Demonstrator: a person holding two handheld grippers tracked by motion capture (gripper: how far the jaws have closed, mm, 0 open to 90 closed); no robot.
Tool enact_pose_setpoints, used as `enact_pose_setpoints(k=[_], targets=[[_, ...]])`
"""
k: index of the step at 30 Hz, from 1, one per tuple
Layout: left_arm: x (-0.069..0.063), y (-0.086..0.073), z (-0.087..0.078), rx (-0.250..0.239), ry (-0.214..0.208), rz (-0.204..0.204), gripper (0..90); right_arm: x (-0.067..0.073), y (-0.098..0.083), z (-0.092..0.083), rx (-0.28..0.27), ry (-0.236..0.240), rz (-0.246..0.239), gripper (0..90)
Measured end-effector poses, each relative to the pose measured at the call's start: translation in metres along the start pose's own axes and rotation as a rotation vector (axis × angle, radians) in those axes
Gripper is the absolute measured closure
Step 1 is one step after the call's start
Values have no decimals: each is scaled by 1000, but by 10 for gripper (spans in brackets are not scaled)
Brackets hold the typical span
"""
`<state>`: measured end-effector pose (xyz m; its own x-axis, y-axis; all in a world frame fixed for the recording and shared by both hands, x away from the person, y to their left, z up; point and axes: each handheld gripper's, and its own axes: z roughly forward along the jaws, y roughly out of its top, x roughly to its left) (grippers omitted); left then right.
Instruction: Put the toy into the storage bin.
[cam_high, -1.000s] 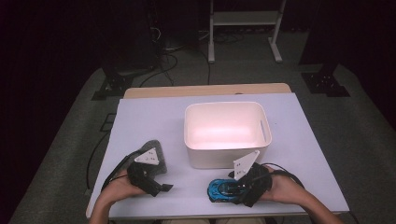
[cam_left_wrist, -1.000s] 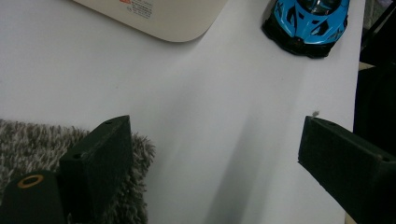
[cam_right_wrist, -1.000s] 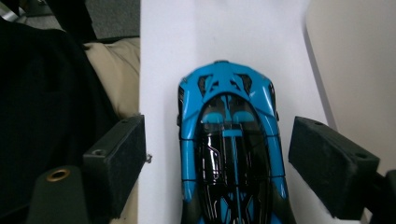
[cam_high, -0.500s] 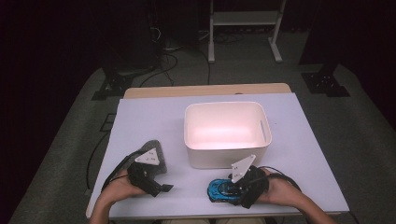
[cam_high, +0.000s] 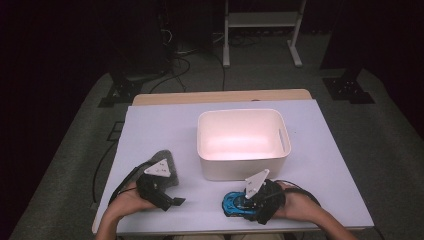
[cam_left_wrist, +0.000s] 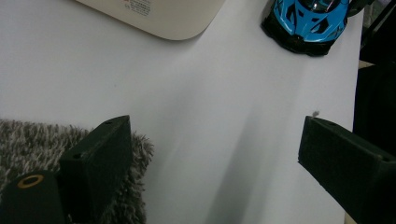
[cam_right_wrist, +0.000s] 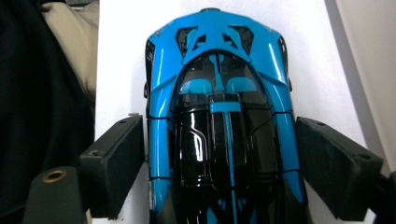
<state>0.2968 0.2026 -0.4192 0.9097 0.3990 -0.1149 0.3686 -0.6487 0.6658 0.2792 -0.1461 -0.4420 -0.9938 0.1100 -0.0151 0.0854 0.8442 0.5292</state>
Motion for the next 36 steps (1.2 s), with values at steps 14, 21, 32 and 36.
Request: enact_pose_setpoints(k=[14, 21, 32, 36], targets=[[-1, 0, 1, 0, -2, -4, 96, -1, 4, 1, 53, -7, -20, 175], [-1, 0, 1, 0, -1, -2, 96, -1, 9, 1, 100, 13, -13, 221], [-1, 0, -1, -3, 0, -2, 96, -1, 18, 2, 170, 9, -27, 246], [-1, 0, -2, -7, 2, -7, 96, -1, 19, 2, 176, 14, -31, 248]])
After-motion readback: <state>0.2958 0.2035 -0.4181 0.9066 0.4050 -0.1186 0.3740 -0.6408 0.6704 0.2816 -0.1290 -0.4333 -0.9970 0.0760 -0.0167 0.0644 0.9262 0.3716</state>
